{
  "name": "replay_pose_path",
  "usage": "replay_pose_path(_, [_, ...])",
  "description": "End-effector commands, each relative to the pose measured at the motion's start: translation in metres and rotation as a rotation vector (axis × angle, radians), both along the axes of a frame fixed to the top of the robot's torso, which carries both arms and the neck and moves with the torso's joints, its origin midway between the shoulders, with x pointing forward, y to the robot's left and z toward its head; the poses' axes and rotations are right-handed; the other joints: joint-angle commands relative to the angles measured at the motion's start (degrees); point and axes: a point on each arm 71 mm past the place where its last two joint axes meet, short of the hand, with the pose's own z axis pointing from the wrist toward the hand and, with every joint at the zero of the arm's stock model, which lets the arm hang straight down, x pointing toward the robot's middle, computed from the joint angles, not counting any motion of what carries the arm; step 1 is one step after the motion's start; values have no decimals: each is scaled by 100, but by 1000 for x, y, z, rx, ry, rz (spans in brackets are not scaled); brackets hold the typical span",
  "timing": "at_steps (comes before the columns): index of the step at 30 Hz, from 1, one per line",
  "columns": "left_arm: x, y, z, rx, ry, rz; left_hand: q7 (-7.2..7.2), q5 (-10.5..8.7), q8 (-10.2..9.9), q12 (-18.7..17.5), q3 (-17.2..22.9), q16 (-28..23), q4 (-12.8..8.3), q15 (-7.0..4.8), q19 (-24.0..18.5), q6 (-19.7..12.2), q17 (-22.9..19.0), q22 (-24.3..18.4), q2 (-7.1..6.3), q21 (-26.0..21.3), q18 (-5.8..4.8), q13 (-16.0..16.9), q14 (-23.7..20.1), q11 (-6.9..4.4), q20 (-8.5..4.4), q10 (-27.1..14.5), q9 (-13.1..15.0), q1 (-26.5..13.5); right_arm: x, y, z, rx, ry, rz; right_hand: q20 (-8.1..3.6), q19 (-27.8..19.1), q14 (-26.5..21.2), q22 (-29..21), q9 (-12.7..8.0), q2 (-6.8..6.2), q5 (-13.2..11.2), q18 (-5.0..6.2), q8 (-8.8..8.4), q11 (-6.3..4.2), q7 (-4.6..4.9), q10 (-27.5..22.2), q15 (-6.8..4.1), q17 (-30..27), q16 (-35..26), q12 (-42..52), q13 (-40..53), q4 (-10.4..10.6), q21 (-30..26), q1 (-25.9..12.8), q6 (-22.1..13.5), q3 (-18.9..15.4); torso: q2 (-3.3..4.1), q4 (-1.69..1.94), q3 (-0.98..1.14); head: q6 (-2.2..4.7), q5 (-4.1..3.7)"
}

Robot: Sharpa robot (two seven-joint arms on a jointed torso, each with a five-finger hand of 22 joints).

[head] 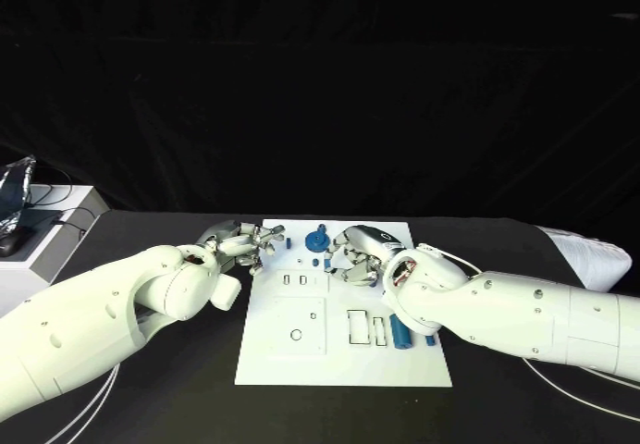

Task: Assemble the parts on the task board

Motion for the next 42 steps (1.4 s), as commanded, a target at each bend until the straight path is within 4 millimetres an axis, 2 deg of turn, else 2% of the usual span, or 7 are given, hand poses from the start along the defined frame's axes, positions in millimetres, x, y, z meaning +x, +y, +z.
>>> replay_pose_path(1, [0,-1,1,7,0,1,-11,19,23,39,44,20,5,2,38,-48,5,4,11,20,-93,9,38,11,10,-37,8,49,-2,2,-5,-24,-26,-17,-37,610,557,1509,7,-57,24,-39,36,-43,-3,460,-46,1289,23,21,1363,-10,19,-20,40,-24,2,7,-3,-31,-7])
replay_pose_path(3, [0,-1,1,8,1,1,-10,19,24,47,47,29,6,3,43,-53,18,14,11,28,-94,13,46,12,10,-43,9,52,-3,4,-7,-14,-33,-17,-39,610,557,1509,8,-57,43,-39,40,-46,-7,461,-48,1291,23,22,1364,-12,19,-19,44,-19,-2,6,3,-40,1])
replay_pose_path(7, [-1,-1,1,9,1,0,-8,18,27,65,53,41,-2,4,45,-63,32,22,1,39,-95,22,55,14,11,-56,11,67,-6,7,-13,-1,-41,-13,-42,610,558,1509,9,-55,72,-39,41,-50,-9,460,-51,1293,24,21,1363,-16,19,-16,42,-10,2,8,2,-40,-5])
replay_pose_path(17, [-1,2,1,11,2,-1,-7,18,28,73,56,51,-4,5,55,-67,48,39,-2,50,-97,26,63,14,12,-60,12,73,-5,8,-20,-15,-46,-17,-44,610,560,1509,8,-61,89,-39,39,-50,-9,464,-53,1300,26,24,1367,-21,19,-14,36,-6,7,-9,2,-82,58])
replay_pose_path(24, [-1,4,1,12,4,0,-6,17,30,81,60,53,-5,5,52,-71,47,37,-5,52,-97,30,63,15,13,-67,14,80,-1,6,-25,-26,-50,-29,-44,610,557,1509,8,-63,93,-39,40,-50,-9,462,-53,1289,23,23,1365,-22,19,-16,36,-6,6,4,5,-96,33])
replay_pose_path(31, [-1,5,1,14,5,1,-6,17,31,84,62,51,-6,6,57,-73,42,46,-5,57,-98,31,61,15,13,-70,14,83,-2,9,-27,-33,-51,-23,-45,610,558,1509,8,-75,97,-39,40,-49,-7,460,-54,1290,23,21,1363,-22,19,-23,33,-10,7,-6,6,-111,2])
replay_pose_path(42, [-1,5,1,14,9,-3,-1,15,32,94,70,52,-11,9,56,-87,36,54,-14,67,-99,36,59,20,15,-98,16,101,-2,12,-30,-46,-44,-18,-46,610,555,1509,7,-90,100,-39,40,-47,-4,457,-54,1281,20,17,1360,-15,19,-44,29,-18,-1,-2,13,-124,30])
